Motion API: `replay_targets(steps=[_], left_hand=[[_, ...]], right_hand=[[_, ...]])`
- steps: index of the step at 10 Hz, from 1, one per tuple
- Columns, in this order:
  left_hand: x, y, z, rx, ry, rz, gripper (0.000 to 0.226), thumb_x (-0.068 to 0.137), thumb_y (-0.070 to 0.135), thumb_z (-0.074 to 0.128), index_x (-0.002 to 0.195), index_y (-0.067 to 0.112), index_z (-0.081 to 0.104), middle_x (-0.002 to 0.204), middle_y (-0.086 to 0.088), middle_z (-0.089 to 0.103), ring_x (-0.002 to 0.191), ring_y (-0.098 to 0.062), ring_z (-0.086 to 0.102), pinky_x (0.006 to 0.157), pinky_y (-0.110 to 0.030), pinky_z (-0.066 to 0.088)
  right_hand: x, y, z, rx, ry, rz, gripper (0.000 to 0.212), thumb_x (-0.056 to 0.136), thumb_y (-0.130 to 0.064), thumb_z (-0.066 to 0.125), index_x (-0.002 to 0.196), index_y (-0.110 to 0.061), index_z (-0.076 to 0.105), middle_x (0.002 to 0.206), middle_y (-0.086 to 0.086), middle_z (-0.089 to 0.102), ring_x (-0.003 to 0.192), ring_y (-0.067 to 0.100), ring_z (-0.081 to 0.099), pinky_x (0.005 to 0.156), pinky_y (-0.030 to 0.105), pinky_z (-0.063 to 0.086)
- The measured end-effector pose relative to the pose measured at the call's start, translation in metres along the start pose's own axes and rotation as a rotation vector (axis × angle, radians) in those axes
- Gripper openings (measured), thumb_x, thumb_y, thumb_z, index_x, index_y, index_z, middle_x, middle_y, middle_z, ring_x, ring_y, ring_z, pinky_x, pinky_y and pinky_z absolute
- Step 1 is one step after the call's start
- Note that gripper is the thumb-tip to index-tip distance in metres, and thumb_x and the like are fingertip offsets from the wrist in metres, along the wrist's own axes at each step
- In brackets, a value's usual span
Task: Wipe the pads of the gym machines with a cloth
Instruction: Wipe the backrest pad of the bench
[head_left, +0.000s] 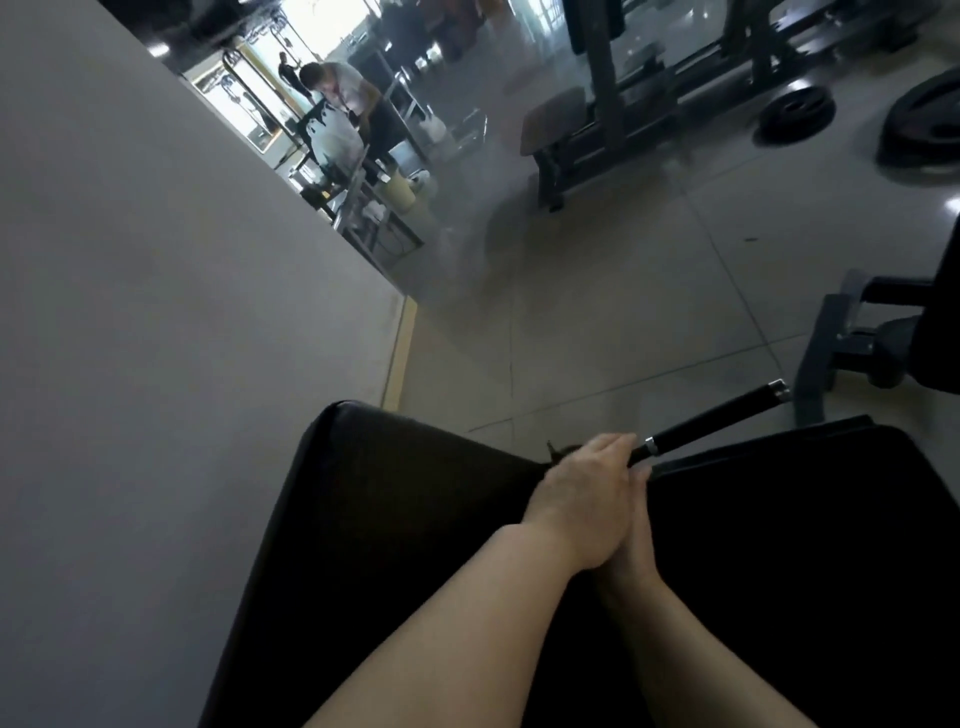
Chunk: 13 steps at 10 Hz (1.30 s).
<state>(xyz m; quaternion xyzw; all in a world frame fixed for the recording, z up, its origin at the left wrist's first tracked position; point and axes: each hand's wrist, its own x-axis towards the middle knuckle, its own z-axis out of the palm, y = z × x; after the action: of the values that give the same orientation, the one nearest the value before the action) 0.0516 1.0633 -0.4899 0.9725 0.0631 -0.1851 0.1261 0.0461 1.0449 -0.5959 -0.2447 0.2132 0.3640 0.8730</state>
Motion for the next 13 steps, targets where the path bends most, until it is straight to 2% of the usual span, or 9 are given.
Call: replay_targets(steps=[2,4,6,7,8,9,10,11,13], left_hand=[[0.04,-0.025,0.052,0.288,-0.211,-0.185,0.063,0.102,0.046,0.012,0.152,0.008,0.003,0.16,-0.006,0.0,0.147,-0.017,-0.005,0.119,-0.032,-0.003],[0.038,-0.033,0.067,0.835,-0.339,-0.165,0.076,0.099,0.052,0.022,0.15,0.004,-0.005,0.157,-0.016,-0.016,0.143,-0.031,-0.02,0.113,-0.042,-0.015],[0.046,-0.037,0.031,0.99,-0.256,-0.188,0.055,0.099,0.029,0.031,0.145,0.0,0.024,0.147,-0.019,0.03,0.133,-0.032,0.03,0.11,-0.04,0.02],[0.04,-0.037,-0.009,1.026,-0.259,-0.28,0.043,0.099,0.028,0.033,0.134,0.007,0.044,0.132,-0.013,0.047,0.119,-0.029,0.045,0.097,-0.039,0.031],[0.031,-0.045,-0.046,1.002,-0.217,-0.361,0.039,0.098,0.027,0.037,0.13,0.008,0.05,0.128,-0.013,0.052,0.116,-0.028,0.049,0.094,-0.038,0.034],[0.023,-0.047,-0.066,0.968,-0.187,-0.42,0.047,0.096,0.025,0.045,0.141,0.013,0.038,0.134,-0.016,0.047,0.119,-0.032,0.048,0.095,-0.04,0.035],[0.021,-0.047,-0.062,0.964,-0.258,-0.228,0.067,0.093,0.024,0.055,0.15,0.025,0.02,0.154,-0.018,0.019,0.136,-0.043,0.027,0.113,-0.051,0.021],[0.027,-0.051,-0.061,0.841,-0.3,-0.105,0.04,0.095,0.025,0.047,0.134,0.023,0.049,0.136,-0.009,0.049,0.119,-0.031,0.049,0.1,-0.05,0.036],[0.024,-0.045,-0.054,0.949,-0.326,-0.216,0.063,0.091,0.063,0.037,0.125,0.014,0.053,0.125,-0.012,0.055,0.112,-0.034,0.051,0.099,-0.053,0.031]], right_hand=[[-0.004,-0.03,-0.016,0.25,0.14,-0.09,0.069,0.095,-0.062,0.013,0.147,-0.021,0.032,0.146,0.011,0.042,0.134,0.029,0.039,0.11,0.041,0.027],[-0.022,-0.018,-0.049,0.072,0.513,-0.275,0.048,0.102,-0.048,0.018,0.129,-0.021,0.048,0.121,0.007,0.062,0.116,0.022,0.055,0.1,0.038,0.037],[-0.04,0.024,-0.032,-0.572,0.266,-0.323,0.02,0.098,-0.033,0.043,0.118,-0.039,0.047,0.135,-0.002,0.047,0.126,0.016,0.044,0.108,0.039,0.033],[-0.059,0.034,-0.002,-0.713,0.078,-0.395,0.039,0.088,-0.049,0.039,0.125,-0.049,0.03,0.142,-0.024,0.025,0.132,-0.005,0.024,0.111,0.025,0.022],[-0.063,0.043,0.022,-0.833,0.032,-0.354,0.045,0.1,-0.038,0.038,0.137,-0.042,0.013,0.144,-0.027,-0.001,0.132,-0.009,0.003,0.11,0.019,0.009],[-0.064,0.055,0.034,-1.155,0.021,-0.315,0.058,0.09,-0.059,0.016,0.138,-0.041,-0.012,0.141,-0.025,-0.019,0.131,-0.005,-0.013,0.115,0.028,-0.004],[-0.067,0.063,0.042,-1.3,0.095,-0.316,0.072,0.067,-0.067,-0.007,0.131,-0.04,-0.024,0.142,-0.019,-0.028,0.133,-0.001,-0.022,0.115,0.031,-0.009],[-0.065,0.068,0.041,-1.331,0.152,-0.338,0.076,0.063,-0.066,-0.013,0.132,-0.036,-0.027,0.143,-0.018,-0.029,0.134,-0.001,-0.023,0.115,0.028,-0.01],[-0.073,0.073,0.037,-1.133,0.212,-0.393,0.058,0.098,-0.046,0.024,0.133,-0.037,-0.022,0.144,-0.022,-0.014,0.132,-0.006,-0.009,0.116,0.024,-0.003]])
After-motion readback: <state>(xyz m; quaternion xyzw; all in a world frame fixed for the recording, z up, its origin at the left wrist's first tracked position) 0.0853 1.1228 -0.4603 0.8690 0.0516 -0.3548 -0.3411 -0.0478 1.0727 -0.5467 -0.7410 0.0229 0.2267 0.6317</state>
